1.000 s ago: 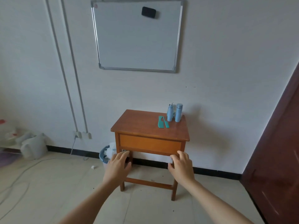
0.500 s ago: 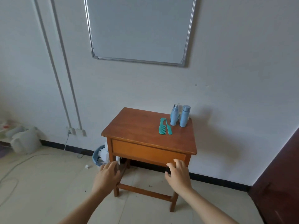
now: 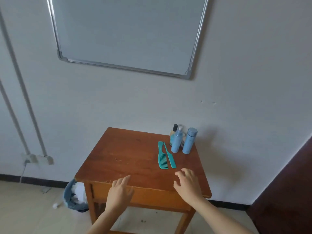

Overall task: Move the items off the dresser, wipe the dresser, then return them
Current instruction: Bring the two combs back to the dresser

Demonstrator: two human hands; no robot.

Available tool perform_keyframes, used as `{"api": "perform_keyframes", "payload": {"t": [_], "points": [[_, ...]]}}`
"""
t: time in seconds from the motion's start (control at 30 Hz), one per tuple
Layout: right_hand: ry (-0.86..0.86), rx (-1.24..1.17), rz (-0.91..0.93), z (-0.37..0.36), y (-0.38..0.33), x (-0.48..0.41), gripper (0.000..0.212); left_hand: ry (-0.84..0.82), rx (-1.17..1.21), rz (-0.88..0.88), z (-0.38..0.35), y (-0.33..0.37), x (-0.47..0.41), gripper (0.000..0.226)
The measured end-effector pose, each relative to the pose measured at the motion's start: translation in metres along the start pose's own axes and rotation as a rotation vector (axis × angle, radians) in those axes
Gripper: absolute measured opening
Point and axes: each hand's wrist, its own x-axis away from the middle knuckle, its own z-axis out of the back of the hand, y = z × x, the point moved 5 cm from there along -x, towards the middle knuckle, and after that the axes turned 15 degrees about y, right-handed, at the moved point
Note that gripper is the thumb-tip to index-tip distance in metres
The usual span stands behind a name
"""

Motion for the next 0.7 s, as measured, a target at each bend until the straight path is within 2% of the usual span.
{"api": "perform_keyframes", "payload": {"t": [0.23,0.47,0.7], "points": [[-0.173,0.015,-0.101,-0.05,0.022,-0.012,0.038,-0.133,-0.028,-0.068,-0.048,-0.005,-0.037,0.048],[-0.169,-0.112,-0.217,-0.08,0.049,-0.061,0.039,-0.161,-0.053,-0.082,-0.09,0.021,-0.078,0.047],[-0.156,-0.193,-0.167,-0.119,0.077,-0.127,0.038,-0.174,-0.123,-0.041,-0.132,0.058,-0.137,0.047]]}}
